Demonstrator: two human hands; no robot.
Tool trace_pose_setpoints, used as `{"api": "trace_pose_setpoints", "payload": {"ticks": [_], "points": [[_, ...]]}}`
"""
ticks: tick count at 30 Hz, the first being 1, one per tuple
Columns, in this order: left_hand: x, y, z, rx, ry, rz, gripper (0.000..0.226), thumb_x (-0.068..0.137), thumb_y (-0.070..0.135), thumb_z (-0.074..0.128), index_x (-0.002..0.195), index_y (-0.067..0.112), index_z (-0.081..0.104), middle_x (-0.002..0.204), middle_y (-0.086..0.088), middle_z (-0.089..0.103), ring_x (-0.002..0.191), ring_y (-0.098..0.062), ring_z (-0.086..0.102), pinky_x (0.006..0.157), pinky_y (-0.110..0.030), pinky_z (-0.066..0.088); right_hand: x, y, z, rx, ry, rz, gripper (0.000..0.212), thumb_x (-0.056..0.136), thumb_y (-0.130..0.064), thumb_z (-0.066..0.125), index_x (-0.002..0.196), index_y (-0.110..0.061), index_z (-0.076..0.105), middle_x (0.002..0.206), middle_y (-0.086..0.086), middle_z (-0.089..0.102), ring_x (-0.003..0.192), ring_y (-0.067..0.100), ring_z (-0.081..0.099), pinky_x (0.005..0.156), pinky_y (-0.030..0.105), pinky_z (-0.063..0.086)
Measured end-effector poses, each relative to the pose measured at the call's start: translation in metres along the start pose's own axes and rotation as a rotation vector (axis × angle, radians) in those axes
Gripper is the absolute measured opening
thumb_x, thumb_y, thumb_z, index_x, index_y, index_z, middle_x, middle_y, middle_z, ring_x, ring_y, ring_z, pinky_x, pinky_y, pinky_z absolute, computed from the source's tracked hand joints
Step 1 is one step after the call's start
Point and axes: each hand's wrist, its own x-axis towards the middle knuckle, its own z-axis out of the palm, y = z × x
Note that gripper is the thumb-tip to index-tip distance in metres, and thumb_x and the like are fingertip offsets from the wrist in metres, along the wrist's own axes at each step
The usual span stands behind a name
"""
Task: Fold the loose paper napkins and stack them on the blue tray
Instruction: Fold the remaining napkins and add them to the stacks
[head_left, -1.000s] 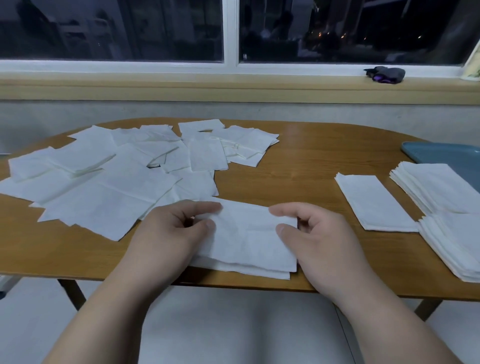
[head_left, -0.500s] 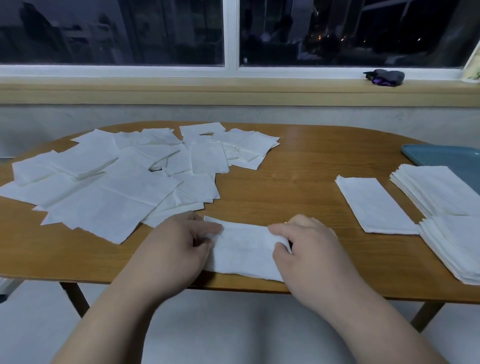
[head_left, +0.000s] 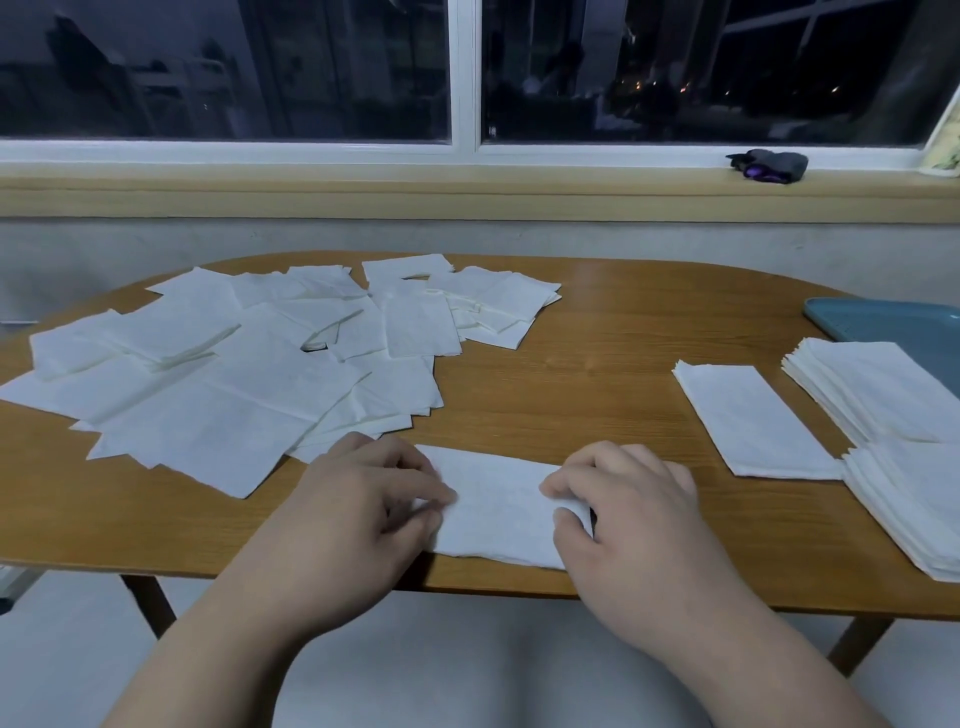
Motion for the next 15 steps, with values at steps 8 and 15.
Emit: {"api": "trace_pose_setpoints", "payload": {"ticks": [8,15], "points": [[-0.006,-0.003,-0.003,-0.02,-0.009,-0.005,0.016,0.088,0.042,0.066,0.102,0.047,0.071,0.111,0.034,0.051,0.114,0.002,0.04,0.089,-0.014,0.034,0.001,0.003,0.002,0.057,0.019,-0.017,0.026,0.098,-0.024,0.046,0.104,-0.041,0.065,0.108,-0.031,0.052,0.114,-0.008,0.037,0.105,0.025,0.024],[-0.005,-0.012,-0.012,-0.1,0.106,-0.061,0.015,0.091,0.037,0.06,0.097,0.041,0.073,0.107,0.034,0.056,0.112,0.004,0.043,0.088,-0.014,0.037,0.05,-0.017,-0.021,0.222,-0.029,0.045,0.016,0.096,-0.03,0.056,0.104,-0.04,0.066,0.108,-0.03,0.054,0.105,-0.005,0.048,0.077,0.012,0.037]]}}
